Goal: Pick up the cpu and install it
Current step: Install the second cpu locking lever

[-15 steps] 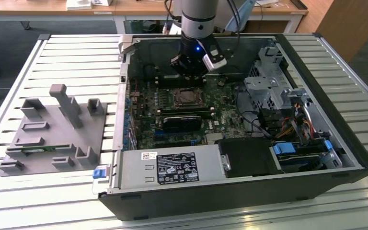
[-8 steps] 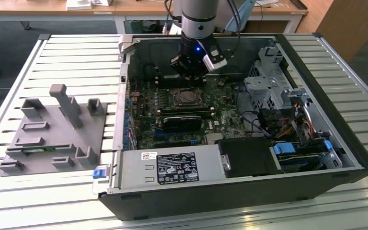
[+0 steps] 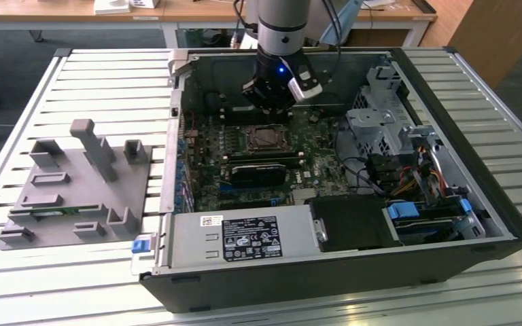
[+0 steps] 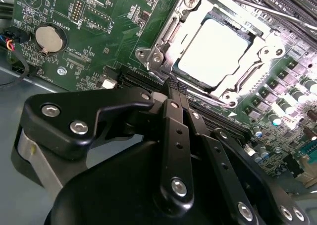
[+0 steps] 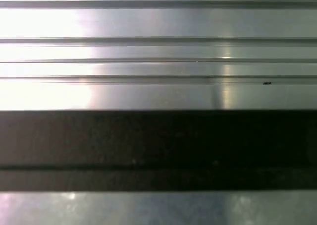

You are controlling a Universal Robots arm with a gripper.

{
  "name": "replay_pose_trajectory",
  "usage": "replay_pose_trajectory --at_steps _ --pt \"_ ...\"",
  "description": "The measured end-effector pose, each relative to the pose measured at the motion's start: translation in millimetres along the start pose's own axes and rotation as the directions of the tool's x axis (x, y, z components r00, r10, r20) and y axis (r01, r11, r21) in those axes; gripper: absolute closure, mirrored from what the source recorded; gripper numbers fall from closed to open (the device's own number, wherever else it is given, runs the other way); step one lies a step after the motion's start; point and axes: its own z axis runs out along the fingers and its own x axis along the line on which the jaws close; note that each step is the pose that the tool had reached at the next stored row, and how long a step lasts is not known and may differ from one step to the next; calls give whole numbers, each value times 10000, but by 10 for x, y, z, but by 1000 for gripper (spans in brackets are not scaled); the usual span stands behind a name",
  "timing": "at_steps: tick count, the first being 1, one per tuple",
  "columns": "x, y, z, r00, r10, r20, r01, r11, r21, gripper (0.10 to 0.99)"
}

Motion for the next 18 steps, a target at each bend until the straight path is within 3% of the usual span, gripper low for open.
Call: replay_pose_trajectory --at_steps 18 --pt "-1 -88 -12 10000 2 -2 -2 10000 3 980"
